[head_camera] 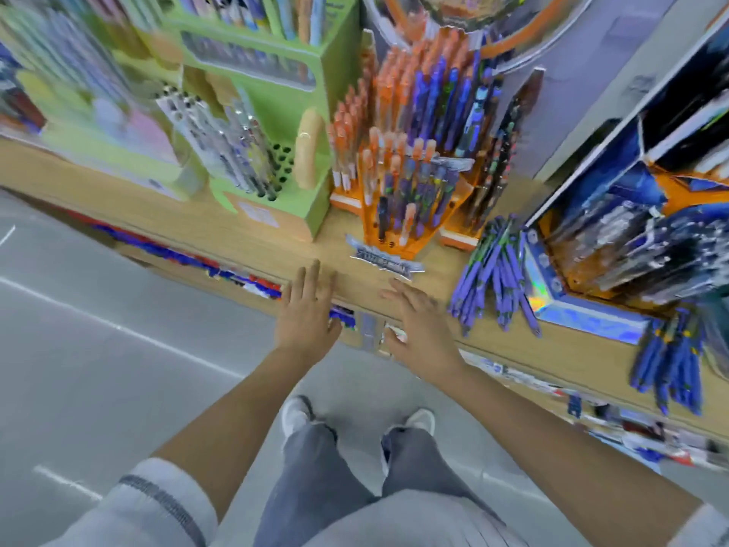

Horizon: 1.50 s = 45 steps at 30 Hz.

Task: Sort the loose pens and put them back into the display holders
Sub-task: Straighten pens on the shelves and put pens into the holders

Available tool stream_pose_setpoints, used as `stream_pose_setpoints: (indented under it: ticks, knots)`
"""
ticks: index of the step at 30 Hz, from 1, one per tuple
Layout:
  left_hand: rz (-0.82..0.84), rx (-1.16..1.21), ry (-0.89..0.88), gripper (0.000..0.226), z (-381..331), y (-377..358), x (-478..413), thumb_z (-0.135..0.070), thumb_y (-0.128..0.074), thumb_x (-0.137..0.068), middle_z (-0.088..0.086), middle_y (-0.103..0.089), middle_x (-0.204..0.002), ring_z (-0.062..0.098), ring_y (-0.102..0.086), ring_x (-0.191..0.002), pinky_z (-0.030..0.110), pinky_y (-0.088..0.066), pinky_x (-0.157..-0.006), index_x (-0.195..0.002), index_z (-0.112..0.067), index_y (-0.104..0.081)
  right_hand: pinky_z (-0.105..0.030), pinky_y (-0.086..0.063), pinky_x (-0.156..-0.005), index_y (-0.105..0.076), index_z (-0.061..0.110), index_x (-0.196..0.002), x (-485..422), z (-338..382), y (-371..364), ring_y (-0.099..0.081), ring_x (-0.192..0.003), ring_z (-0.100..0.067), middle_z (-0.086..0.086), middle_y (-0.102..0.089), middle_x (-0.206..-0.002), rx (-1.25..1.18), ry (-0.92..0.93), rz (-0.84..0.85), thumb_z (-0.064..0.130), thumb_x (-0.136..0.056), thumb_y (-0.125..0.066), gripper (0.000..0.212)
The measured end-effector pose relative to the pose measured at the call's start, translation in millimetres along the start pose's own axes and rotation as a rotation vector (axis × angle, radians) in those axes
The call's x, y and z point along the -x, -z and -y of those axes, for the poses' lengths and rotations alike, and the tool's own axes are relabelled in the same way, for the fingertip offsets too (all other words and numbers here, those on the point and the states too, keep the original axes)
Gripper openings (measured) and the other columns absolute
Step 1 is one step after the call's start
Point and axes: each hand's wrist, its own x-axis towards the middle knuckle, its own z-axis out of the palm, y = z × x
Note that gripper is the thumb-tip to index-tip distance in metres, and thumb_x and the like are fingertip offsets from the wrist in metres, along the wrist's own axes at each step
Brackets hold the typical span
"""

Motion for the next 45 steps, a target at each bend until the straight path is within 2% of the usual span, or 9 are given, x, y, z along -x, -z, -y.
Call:
stream_pose_setpoints:
  ticks: [3, 8, 14, 17, 27, 31, 38, 42, 45]
  knots:
    - [0.133, -0.062, -0.065, 0.077, 48.4, 2.5, -0.2, -0.034, -0.048, -0.094, 0.004, 0.003, -0.162, 0.029, -0.001, -0.149, 0.045, -0.01, -0.119, -0.154, -0.022, -0.001, -0.041, -0.032, -0.104, -0.051, 0.019, -0.135, -19.4, 25.5, -23.5, -0.039, -0.131, -0.031, -0.008, -0.041, -0.146, 0.178, -0.11, 0.156, 0.051, -0.073, -0.022, 0.076]
    - [0.119, -0.023, -0.142, 0.065, 129.4, 15.0, 3.0, -0.031, -0.049, -0.095, 0.005, -0.006, -0.162, 0.026, -0.006, -0.148, 0.038, -0.008, -0.118, -0.151, -0.019, -0.019, -0.04, -0.038, -0.091, -0.058, 0.019, -0.124, -67.3, 80.0, -57.9, -0.051, -0.113, -0.033, -0.009, -0.053, -0.124, 0.32, -0.28, 0.022, 0.029, -0.083, -0.063, 0.042]
    - [0.073, 0.162, -0.069, 0.062, 275.5, 37.5, 25.3, -0.025, -0.05, -0.094, 0.006, -0.011, -0.161, 0.025, -0.007, -0.148, 0.037, -0.011, -0.117, -0.151, -0.021, -0.024, -0.042, -0.041, -0.091, -0.057, 0.005, -0.122, -153.6, 194.0, -125.2, -0.053, -0.11, -0.038, -0.016, -0.055, -0.124, 0.105, -0.085, 0.044, 0.012, -0.08, -0.067, 0.045]
    - [0.049, 0.205, 0.043, 0.064, 349.2, 49.9, 29.3, -0.026, -0.05, -0.094, 0.006, -0.011, -0.161, 0.026, -0.007, -0.148, 0.037, -0.011, -0.117, -0.151, -0.021, -0.022, -0.044, -0.042, -0.093, -0.056, 0.002, -0.124, -199.5, 255.9, -153.9, -0.053, -0.111, -0.039, -0.019, -0.055, -0.126, 0.076, 0.01, 0.114, 0.02, -0.078, -0.062, 0.05]
    - [-0.014, 0.238, 0.2, 0.066, 541.1, 77.4, -34.3, -0.026, -0.047, -0.097, 0.006, -0.006, -0.162, 0.027, -0.003, -0.149, 0.041, -0.012, -0.118, -0.154, -0.021, -0.015, -0.04, -0.034, -0.109, -0.043, 0.012, -0.141, -389.8, 390.6, -227.0, -0.035, -0.137, -0.03, -0.011, -0.033, -0.153, 0.191, 0.214, 0.202, 0.026, -0.091, -0.058, 0.054]
    - [0.022, 0.274, 0.213, 0.065, 603.5, 89.3, -68.9, -0.029, -0.047, -0.097, 0.006, -0.006, -0.162, 0.026, -0.003, -0.149, 0.043, -0.013, -0.119, -0.153, -0.02, -0.016, -0.035, -0.033, -0.105, -0.042, 0.014, -0.14, -447.7, 421.0, -243.8, -0.037, -0.132, -0.028, -0.009, -0.039, -0.147, 0.287, 0.211, 0.269, 0.032, -0.093, -0.053, 0.052]
    - [-0.088, 0.392, 0.315, 0.062, 717.1, 106.0, -97.1, -0.025, -0.053, -0.093, 0.006, -0.02, -0.159, 0.026, -0.017, -0.146, 0.041, -0.025, -0.112, -0.15, -0.021, -0.028, -0.039, -0.045, -0.094, -0.056, 0.013, -0.123, -530.4, 499.0, -266.1, -0.054, -0.113, -0.026, -0.005, -0.056, -0.122, 0.097, 0.3, 0.196, 0.021, -0.088, -0.055, 0.036]
    - [-0.132, 0.348, 0.331, 0.069, 786.0, 115.5, -112.3, -0.021, -0.055, -0.091, 0.01, -0.014, -0.16, 0.029, -0.014, -0.146, 0.04, -0.024, -0.112, -0.152, -0.019, -0.023, -0.044, -0.044, -0.098, -0.055, 0.01, -0.125, -568.9, 547.8, -296.9, -0.053, -0.117, -0.03, -0.01, -0.055, -0.126, 0.016, 0.356, 0.155, 0.017, -0.082, -0.06, 0.044]
    - [-0.146, 0.282, 0.227, 0.07, 834.5, 117.5, -126.8, -0.019, -0.053, -0.091, 0.013, -0.01, -0.16, 0.033, -0.011, -0.147, 0.042, -0.02, -0.116, -0.152, -0.021, -0.019, -0.039, -0.039, -0.099, -0.054, 0.008, -0.13, -589.7, 582.0, -322.6, -0.05, -0.121, -0.031, -0.013, -0.053, -0.132, 0.034, 0.284, 0.076, 0.015, -0.08, -0.063, 0.051]
